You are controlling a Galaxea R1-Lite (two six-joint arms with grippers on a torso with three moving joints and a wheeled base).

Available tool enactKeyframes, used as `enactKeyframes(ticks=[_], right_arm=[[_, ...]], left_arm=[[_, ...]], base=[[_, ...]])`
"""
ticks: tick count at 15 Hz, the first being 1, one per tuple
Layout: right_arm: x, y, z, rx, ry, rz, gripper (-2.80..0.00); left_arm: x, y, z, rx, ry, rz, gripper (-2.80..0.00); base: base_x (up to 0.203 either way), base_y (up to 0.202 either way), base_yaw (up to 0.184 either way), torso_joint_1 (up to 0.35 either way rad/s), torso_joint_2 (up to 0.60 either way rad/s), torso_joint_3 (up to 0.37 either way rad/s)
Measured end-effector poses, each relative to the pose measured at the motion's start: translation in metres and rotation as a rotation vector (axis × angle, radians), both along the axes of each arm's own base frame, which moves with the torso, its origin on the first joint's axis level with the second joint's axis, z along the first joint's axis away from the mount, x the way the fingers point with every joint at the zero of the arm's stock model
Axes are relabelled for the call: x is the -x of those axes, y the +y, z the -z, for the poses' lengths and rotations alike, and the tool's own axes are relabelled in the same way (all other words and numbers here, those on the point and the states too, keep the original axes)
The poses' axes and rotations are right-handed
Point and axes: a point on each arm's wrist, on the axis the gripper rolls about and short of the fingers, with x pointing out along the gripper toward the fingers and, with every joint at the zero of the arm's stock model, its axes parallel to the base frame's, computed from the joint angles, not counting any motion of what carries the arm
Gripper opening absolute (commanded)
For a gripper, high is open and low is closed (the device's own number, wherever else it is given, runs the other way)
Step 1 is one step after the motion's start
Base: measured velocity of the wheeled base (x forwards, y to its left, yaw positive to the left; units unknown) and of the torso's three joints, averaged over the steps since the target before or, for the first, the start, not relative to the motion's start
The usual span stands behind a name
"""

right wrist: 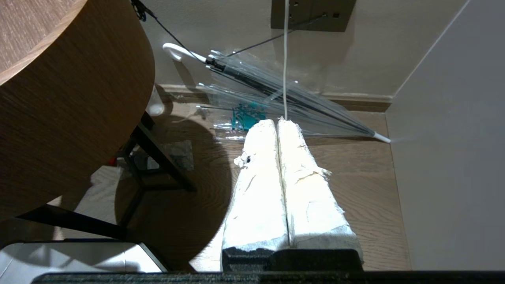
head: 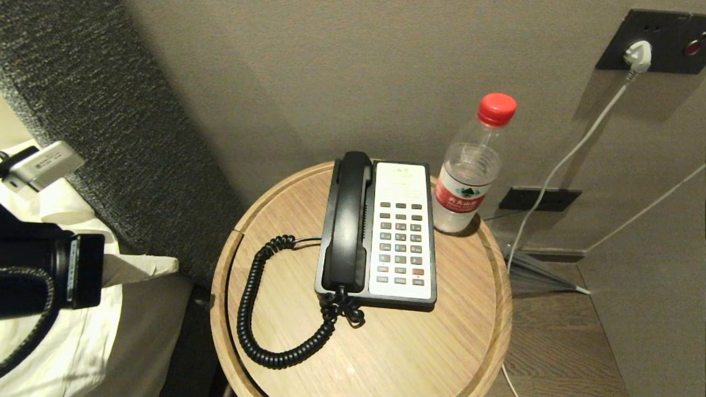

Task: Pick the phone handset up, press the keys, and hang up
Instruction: Pick up the desk phone handset

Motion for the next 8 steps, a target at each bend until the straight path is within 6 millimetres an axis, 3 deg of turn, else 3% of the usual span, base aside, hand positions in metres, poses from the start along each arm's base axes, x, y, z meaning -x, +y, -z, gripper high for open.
enactKeyframes(ticks=[5, 8], right_arm=[[0.0, 0.0, 0.0, 0.001, 0.0, 0.001, -2.8], [0.0, 0.0, 0.0, 0.001, 0.0, 0.001, -2.8]], left_arm=[[-0.023, -0.014, -0.012, -0.005, 0.0, 0.05, -2.8], [-0.04, -0.035, -0.037, 0.002, -0.048, 0.133, -2.8]], base=[[0.0, 0.0, 0.0, 0.0, 0.0, 0.0], [0.0, 0.0, 0.0, 0.0, 0.0, 0.0]])
